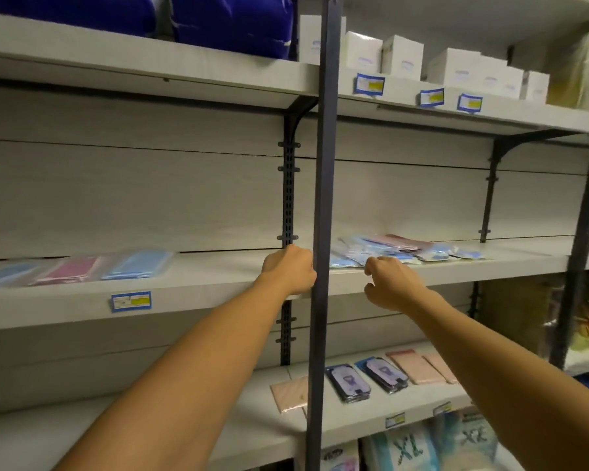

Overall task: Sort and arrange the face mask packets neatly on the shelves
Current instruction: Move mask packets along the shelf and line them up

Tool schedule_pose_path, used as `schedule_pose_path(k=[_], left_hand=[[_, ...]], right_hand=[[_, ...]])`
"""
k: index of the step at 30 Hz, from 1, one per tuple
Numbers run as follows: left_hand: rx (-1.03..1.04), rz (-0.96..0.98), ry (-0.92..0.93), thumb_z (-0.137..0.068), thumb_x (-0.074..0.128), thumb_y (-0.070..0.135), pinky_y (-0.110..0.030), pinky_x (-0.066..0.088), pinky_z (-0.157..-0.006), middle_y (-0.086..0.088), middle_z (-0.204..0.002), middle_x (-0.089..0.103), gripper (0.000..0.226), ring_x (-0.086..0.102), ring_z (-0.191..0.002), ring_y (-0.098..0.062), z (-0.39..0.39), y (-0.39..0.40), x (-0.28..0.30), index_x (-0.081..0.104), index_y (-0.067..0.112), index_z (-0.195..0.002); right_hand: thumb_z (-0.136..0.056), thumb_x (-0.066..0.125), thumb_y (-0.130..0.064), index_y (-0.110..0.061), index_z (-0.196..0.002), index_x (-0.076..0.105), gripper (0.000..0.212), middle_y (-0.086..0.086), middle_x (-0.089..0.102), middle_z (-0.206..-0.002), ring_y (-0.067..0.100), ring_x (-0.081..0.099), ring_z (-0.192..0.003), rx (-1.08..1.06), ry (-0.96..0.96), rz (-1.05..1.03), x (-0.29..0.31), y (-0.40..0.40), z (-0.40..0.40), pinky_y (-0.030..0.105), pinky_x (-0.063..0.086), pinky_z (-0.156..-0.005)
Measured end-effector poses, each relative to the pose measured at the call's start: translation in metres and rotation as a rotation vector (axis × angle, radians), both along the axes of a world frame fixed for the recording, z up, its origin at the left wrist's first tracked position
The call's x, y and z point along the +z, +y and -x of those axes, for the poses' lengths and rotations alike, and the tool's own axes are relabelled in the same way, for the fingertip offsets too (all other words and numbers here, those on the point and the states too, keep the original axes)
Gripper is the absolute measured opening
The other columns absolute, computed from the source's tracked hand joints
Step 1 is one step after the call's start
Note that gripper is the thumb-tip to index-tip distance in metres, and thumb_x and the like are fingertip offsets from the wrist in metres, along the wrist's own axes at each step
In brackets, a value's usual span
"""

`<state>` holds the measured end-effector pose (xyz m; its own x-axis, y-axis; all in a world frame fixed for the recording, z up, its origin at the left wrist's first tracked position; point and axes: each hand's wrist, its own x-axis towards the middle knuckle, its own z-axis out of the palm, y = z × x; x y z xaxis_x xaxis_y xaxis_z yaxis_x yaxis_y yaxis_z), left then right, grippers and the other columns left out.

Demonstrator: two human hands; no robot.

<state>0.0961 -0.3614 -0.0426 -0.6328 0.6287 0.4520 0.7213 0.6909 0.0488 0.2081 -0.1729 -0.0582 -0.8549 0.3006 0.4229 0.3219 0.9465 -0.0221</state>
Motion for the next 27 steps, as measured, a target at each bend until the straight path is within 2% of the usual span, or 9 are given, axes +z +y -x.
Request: schedule_pose_path(k=[4, 9, 17, 22, 27], left_hand=[[-0.043, 0.007, -0.017, -0.094, 0.049, 0.018, -0.041, 0.057, -0.077, -0.009, -0.107, 0.064, 0.02, 0.062, -0.089, -0.028, -0.013, 0.039, 0.001, 0.064, 0.015, -0.106], [-0.122, 0.009, -0.055, -0.096, 0.048, 0.015, -0.04, 0.054, -0.079, -0.013, -0.116, 0.058, 0.025, 0.06, -0.097, -0.032, -0.019, 0.085, 0.0, 0.063, 0.011, -0.115], [-0.152, -0.021, -0.066, -0.095, 0.05, 0.013, -0.044, 0.056, -0.085, -0.012, -0.117, 0.06, 0.024, 0.061, -0.095, -0.031, 0.012, 0.168, -0.003, 0.061, 0.013, -0.116], [-0.095, -0.091, -0.051, -0.092, 0.053, 0.015, -0.037, 0.053, -0.083, -0.011, -0.119, 0.061, 0.024, 0.062, -0.1, -0.034, 0.047, 0.209, 0.006, 0.066, 0.014, -0.112], [-0.036, -0.132, -0.071, -0.093, 0.052, 0.015, -0.04, 0.055, -0.086, -0.012, -0.117, 0.065, 0.024, 0.063, -0.101, -0.035, 0.082, 0.239, 0.018, 0.068, 0.012, -0.112]], right_hand=[[-0.092, 0.058, -0.019, -0.013, -0.122, 0.055, 0.031, 0.008, 0.061, -0.118, 0.028, 0.06, -0.098, -0.074, -0.037, -0.01, -0.002, 0.038, -0.016, 0.036, 0.053, -0.077], [-0.089, 0.059, -0.02, -0.012, -0.12, 0.056, 0.032, 0.008, 0.062, -0.117, 0.026, 0.06, -0.098, -0.12, -0.054, -0.002, -0.006, 0.085, -0.021, 0.041, 0.056, -0.083], [-0.09, 0.061, -0.017, -0.015, -0.124, 0.055, 0.034, 0.007, 0.062, -0.119, 0.023, 0.06, -0.096, -0.16, -0.03, -0.001, -0.006, 0.165, -0.004, 0.038, 0.057, -0.083], [-0.09, 0.061, -0.013, -0.014, -0.115, 0.059, 0.025, 0.006, 0.064, -0.109, 0.02, 0.058, -0.084, -0.165, 0.077, -0.006, 0.015, 0.21, 0.024, 0.031, 0.055, -0.067], [-0.086, 0.059, -0.013, -0.014, -0.109, 0.061, 0.024, 0.006, 0.064, -0.1, 0.023, 0.06, -0.081, -0.155, 0.088, -0.014, 0.024, 0.241, 0.054, 0.041, 0.06, -0.072]])
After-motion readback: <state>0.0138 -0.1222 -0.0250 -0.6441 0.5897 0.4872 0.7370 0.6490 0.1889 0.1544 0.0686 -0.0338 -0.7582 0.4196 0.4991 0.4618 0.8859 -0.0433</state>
